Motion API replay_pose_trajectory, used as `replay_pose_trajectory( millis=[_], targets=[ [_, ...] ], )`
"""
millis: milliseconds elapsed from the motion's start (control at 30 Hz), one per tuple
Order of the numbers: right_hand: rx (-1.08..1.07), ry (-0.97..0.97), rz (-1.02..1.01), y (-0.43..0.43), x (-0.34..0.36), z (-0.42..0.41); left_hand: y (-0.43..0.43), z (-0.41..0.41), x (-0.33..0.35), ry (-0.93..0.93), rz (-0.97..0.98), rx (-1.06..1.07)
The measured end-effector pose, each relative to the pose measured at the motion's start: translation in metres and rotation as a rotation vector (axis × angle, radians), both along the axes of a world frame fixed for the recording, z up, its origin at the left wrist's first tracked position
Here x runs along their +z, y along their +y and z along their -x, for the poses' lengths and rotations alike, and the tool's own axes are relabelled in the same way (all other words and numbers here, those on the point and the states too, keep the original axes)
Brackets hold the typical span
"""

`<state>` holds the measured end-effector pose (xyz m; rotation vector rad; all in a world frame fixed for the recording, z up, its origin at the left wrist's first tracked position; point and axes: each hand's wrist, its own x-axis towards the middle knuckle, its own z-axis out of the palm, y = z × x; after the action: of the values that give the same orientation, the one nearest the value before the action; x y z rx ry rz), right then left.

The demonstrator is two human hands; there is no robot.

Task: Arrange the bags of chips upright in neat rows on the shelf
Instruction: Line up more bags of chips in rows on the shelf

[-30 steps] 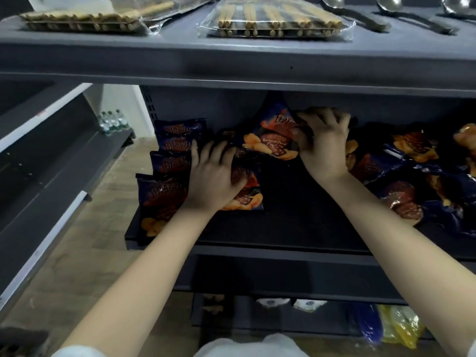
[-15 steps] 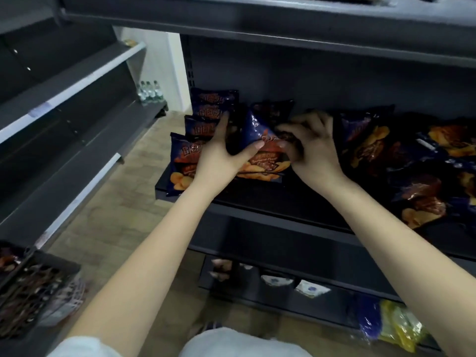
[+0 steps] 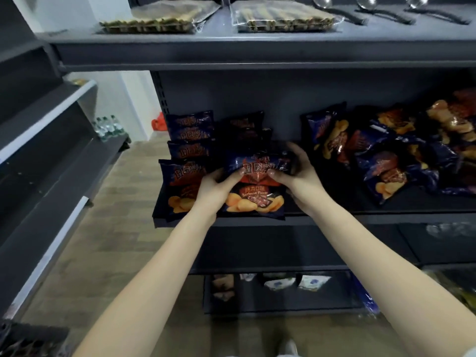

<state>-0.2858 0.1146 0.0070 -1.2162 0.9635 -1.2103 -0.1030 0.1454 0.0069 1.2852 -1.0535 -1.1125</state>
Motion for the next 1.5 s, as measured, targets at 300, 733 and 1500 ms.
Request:
replay_pose_trajectory(
  millis=[300,733,1500],
  targets=[
    [0.095,0.148,-0.125,0.011,-0.023,0.014,-0.006,0.012,-0.011,0.006,-0.017,-0.011],
    [-0.098,0.379,-0.134,-0.017,-0.058,0.000,0.010,-0.008,-0.032,-0.202,0.172,0.034],
    [-0.215,0.297,-0.092,-0.017,-0.057,0.008,0.020,0.033,-0.070,-1.037,0.570,-0.040]
  ],
)
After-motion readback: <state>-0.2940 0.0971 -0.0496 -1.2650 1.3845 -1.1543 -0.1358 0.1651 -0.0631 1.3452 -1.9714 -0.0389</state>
